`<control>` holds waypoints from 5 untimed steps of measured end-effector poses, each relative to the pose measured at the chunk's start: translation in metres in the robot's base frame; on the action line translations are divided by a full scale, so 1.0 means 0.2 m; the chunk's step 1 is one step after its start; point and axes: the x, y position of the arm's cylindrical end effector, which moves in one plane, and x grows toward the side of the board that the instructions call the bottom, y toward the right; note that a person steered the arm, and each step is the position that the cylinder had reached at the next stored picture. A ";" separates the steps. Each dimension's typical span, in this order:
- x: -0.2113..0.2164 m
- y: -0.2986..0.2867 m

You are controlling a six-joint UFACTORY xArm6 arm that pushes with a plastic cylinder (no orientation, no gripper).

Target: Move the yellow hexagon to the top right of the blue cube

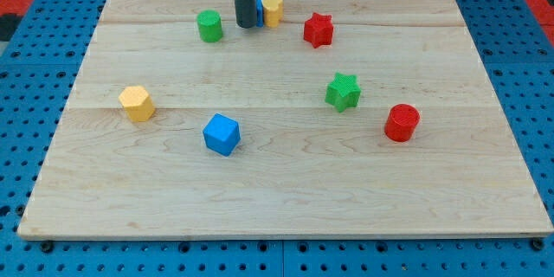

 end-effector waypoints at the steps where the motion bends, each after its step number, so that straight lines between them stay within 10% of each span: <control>1: 0.00 0.00; 3: 0.60 -0.02; 5: 0.57 -0.17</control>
